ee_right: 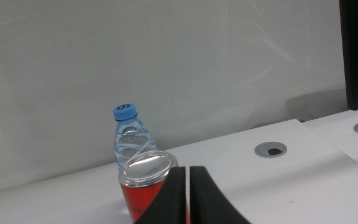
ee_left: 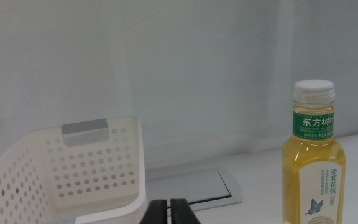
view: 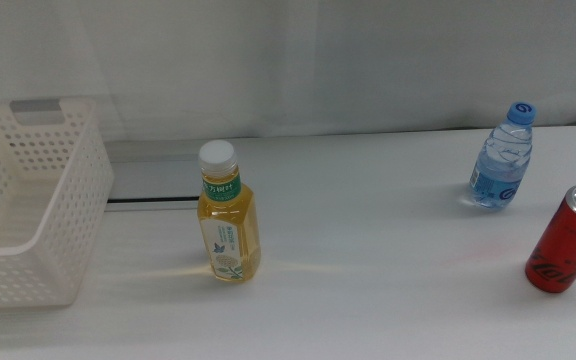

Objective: Use arms to grab the bottles and put them into the dustbin to the left of the table.

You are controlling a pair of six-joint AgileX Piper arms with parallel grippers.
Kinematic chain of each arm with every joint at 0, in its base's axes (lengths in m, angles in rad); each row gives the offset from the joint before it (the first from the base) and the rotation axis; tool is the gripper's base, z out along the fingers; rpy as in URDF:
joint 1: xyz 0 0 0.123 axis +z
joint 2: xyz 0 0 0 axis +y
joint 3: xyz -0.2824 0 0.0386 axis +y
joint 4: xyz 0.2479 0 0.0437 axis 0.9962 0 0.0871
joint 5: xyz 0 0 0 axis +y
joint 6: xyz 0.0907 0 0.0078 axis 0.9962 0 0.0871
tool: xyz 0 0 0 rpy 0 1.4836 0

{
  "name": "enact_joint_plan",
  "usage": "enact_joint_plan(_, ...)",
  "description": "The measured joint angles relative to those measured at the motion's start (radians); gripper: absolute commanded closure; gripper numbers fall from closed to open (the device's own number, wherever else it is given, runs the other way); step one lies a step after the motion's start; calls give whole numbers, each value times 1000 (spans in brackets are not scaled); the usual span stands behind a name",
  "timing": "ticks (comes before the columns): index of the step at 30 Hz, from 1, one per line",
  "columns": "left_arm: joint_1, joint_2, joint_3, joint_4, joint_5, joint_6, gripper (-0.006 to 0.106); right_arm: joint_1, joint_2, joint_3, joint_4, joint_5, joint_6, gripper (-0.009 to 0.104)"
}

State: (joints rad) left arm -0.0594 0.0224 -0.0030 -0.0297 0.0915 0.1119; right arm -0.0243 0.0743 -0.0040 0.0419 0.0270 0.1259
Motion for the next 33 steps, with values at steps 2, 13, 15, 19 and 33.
enact_joint_plan(2, 0, 0, 0, 0, 0, -2, 103, 0, 0, 0, 0, 0, 3, 87)
enact_joint_plan(13, 0, 0, 0, 0, -4, -204, 35, 0, 0, 0, 5, -48, 5, -8)
enact_joint_plan(15, 0, 0, 0, 0, -8, -250, 8, 0, 0, 0, 7, -51, 5, -8)
enact_joint_plan(19, 0, 0, 0, -2, -20, -291, 8, 0, 0, 0, 9, -51, 5, -8)
enact_joint_plan(33, 0, 21, -93, -4, 13, -332, 10, 0, 0, 0, 11, -51, 5, -8)
